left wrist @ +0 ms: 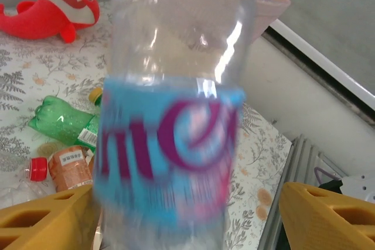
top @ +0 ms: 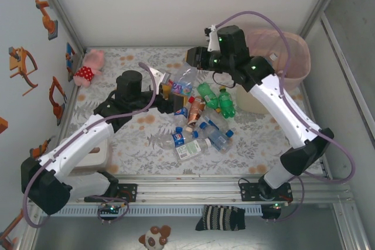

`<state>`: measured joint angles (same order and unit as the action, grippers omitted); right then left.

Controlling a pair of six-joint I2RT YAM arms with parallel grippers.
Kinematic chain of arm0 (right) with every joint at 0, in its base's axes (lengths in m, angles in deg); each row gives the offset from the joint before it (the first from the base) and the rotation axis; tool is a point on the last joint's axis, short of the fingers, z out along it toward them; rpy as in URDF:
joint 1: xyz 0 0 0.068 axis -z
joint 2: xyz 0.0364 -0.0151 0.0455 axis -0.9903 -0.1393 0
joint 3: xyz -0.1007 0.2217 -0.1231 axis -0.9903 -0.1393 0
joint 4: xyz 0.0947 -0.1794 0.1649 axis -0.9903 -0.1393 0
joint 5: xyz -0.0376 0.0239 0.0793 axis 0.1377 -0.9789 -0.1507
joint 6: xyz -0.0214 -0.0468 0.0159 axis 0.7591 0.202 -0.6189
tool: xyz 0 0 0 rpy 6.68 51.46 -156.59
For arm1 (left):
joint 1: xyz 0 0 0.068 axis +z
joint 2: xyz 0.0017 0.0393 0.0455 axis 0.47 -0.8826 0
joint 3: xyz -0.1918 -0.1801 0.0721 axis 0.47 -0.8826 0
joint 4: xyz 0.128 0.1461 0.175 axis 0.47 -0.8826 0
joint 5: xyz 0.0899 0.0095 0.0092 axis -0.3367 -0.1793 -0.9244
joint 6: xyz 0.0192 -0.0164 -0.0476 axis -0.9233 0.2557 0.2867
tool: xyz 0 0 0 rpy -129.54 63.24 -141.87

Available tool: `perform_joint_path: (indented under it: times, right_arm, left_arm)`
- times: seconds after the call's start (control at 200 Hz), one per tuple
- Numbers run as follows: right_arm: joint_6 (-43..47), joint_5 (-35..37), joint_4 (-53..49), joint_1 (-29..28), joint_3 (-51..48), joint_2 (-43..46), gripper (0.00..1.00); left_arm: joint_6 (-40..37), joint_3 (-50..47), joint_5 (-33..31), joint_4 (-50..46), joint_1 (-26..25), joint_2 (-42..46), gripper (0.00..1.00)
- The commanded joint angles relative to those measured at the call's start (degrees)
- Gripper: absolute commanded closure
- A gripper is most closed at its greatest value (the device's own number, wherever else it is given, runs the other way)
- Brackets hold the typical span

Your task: Put the plastic bottles in the bin

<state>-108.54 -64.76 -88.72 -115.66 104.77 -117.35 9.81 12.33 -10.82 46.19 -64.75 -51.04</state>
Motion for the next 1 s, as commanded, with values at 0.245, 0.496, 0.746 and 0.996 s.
perform_joint_path:
  times: [0.245,0.496,0.746,0.996]
  right_arm:
    - [2.28,1.23,-1.40,14.37,1.57,7.86,0.74]
    - [3.66,6.39,0.95,25.02,2.37,10.51,0.74]
    - [8.25,11.55,12.30,34.35,-2.15,12.47,0.74]
    - [40.80,4.39,23.55,34.55,-6.55,10.13,0.74]
  left_arm:
    - [-0.76,-1.08,-1.09,-0.16,0.28,2.57,0.19]
    - [-0.99,-1.33,-1.54,-0.43,0.49,3.00,0.19]
    - [-1.09,-1.58,-2.24,-1.13,0.76,3.60,0.19]
    - [-1.01,-1.99,-2.43,-0.84,1.16,3.84,0.19]
